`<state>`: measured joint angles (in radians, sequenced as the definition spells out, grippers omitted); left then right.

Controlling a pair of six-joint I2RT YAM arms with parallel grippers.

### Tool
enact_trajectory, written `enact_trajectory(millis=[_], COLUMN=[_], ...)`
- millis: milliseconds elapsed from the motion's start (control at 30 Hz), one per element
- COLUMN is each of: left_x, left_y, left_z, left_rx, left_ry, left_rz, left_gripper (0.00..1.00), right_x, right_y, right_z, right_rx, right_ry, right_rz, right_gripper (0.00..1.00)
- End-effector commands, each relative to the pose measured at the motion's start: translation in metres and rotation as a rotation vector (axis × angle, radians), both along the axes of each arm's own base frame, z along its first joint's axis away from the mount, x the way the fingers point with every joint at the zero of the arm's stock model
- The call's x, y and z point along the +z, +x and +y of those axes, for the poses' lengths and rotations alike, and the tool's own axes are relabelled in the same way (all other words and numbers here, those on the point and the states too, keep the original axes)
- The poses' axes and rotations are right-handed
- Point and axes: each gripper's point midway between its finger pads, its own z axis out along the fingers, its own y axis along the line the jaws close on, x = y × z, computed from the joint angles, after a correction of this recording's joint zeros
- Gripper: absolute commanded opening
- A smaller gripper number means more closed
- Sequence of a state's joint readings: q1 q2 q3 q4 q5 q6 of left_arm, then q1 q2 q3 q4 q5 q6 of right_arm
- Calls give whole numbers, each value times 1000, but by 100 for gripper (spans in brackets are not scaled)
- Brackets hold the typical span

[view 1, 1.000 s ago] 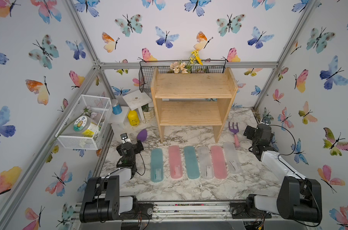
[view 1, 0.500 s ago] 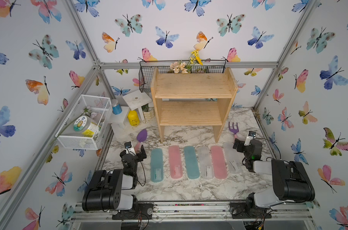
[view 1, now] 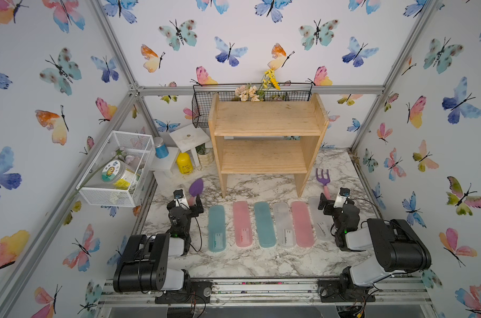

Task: Remove the pencil cases from the shelf
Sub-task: Reset both arms

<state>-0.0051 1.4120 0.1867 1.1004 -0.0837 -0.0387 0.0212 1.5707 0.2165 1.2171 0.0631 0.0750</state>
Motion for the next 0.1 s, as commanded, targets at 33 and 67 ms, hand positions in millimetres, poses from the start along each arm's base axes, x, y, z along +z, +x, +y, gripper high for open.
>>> enact_trajectory(millis=[33,67], left_x=[5,4], left_y=[2,2], left_z=[-6,-5], left_rx=[-21,-19], left_ry=[16,16], left_rz=[-9,-8], left_gripper=[99,99], right_x=[8,6], right_y=[5,5], right_z=[1,1], right_rx=[5,3], right_ry=[-17,-16], right_rz=[-21,-11], right_gripper=[99,99])
